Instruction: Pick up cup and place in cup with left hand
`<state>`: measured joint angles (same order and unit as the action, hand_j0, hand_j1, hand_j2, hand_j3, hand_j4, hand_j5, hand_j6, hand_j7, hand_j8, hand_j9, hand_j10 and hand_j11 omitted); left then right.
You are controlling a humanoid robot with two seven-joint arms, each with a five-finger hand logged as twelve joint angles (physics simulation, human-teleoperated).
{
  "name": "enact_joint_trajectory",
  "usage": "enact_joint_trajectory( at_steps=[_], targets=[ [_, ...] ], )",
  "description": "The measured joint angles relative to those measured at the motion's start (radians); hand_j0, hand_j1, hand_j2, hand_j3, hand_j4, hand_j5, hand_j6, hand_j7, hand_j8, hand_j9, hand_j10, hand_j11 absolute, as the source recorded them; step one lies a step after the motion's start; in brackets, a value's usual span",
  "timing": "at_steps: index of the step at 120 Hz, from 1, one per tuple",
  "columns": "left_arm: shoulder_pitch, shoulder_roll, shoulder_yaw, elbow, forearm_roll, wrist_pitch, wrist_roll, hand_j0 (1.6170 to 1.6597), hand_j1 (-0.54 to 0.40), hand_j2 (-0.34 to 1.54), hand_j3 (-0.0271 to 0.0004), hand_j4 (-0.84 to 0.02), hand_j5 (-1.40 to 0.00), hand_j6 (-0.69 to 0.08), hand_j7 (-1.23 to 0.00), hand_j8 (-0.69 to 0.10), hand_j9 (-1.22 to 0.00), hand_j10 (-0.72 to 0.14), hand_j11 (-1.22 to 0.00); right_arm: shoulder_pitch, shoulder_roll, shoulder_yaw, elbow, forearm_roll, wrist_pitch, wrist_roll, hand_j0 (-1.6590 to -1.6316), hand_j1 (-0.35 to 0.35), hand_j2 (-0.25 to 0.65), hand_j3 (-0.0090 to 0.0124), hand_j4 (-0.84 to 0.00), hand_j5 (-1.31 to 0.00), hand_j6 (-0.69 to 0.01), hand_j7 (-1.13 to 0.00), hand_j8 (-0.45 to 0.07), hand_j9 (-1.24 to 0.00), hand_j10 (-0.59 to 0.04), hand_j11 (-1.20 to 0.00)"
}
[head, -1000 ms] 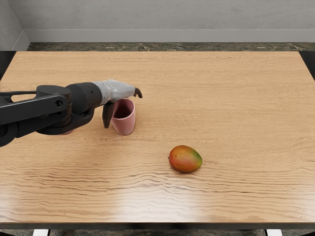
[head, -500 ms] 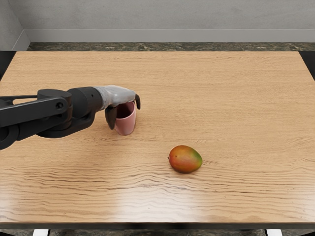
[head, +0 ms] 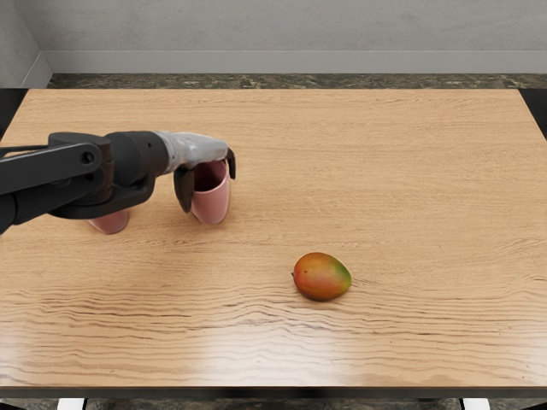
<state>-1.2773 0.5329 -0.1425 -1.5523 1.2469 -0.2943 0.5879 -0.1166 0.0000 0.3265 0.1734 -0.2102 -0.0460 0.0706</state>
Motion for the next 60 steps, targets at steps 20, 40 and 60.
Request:
enact_joint_trajectory(
  at_steps=[20,40,60],
  targets=[
    [-0.022,0.021,-0.023,0.0,-0.032,-0.035,0.017,1.6556,-0.077,0.07,0.0,-0.437,-0.57,-0.325,-0.57,-0.319,-0.58,-0.43,-0.58,0.0,0.0,0.0,0.0,0.0,0.0,0.0,-1.6581,-0.316,-0.006,0.0,-0.028,-0.04,-0.028,-0.04,-0.028,-0.04,-0.028,-0.04],
    [-0.04,0.103,-0.057,-0.035,-0.047,-0.058,0.022,1.6552,-0.072,0.06,0.0,-0.447,-0.58,-0.322,-0.59,-0.317,-0.59,-0.437,-0.59,0.001,0.0,0.0,0.0,0.0,0.0,0.0,-1.6581,-0.316,-0.005,0.0,-0.028,-0.04,-0.028,-0.04,-0.027,-0.04,-0.027,-0.04],
    [-0.051,0.179,-0.147,-0.09,-0.084,-0.148,0.023,1.6553,-0.076,0.06,0.0,-0.44,-0.59,-0.315,-0.58,-0.316,-0.59,-0.438,-0.59,0.002,0.0,-0.001,0.0,0.001,0.0,0.0,-1.6581,-0.316,-0.005,0.0,-0.028,-0.04,-0.028,-0.04,-0.027,-0.04,-0.027,-0.04]
  ],
)
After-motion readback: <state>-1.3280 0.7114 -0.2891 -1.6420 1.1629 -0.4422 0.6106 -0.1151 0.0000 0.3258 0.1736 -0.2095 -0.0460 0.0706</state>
